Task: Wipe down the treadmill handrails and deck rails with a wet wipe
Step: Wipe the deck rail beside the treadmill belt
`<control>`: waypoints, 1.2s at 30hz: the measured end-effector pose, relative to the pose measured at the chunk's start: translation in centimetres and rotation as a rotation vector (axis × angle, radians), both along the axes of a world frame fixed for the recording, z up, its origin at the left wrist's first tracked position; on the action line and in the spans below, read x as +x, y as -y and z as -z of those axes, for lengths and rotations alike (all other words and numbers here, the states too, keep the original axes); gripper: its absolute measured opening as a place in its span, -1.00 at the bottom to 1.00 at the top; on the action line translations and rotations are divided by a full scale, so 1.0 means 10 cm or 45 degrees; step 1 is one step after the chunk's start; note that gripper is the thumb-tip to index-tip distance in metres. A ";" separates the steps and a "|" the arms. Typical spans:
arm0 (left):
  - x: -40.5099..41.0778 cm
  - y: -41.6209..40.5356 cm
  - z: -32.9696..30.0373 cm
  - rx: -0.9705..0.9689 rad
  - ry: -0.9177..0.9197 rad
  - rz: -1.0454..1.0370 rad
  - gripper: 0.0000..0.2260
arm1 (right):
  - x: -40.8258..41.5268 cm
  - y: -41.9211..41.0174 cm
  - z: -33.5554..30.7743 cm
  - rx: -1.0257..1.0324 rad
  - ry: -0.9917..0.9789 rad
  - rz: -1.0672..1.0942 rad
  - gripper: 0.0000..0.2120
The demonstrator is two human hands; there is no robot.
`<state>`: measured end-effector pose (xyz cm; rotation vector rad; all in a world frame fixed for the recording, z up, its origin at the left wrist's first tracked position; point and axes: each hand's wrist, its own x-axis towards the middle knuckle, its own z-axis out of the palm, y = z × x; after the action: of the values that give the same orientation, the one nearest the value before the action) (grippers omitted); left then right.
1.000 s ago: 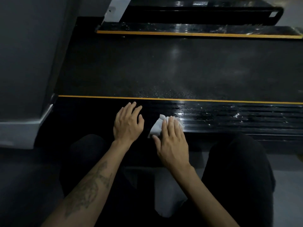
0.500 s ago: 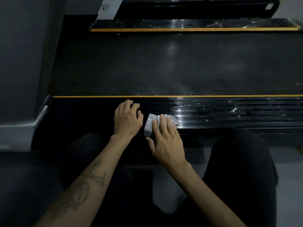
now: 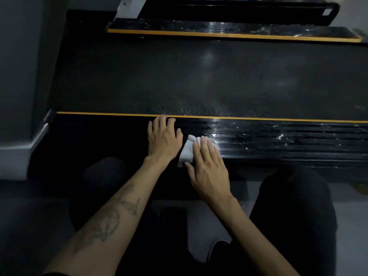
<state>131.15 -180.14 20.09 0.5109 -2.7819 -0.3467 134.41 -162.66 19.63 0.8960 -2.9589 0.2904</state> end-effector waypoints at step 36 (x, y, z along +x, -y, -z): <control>0.03 -0.04 0.03 0.045 -0.122 0.007 -0.63 | -0.05 0.01 -0.03 0.070 0.006 -0.019 -0.30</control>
<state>131.45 -179.76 19.78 0.4817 -2.6897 -0.4111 133.96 -162.75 19.96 0.9248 -2.9797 0.2129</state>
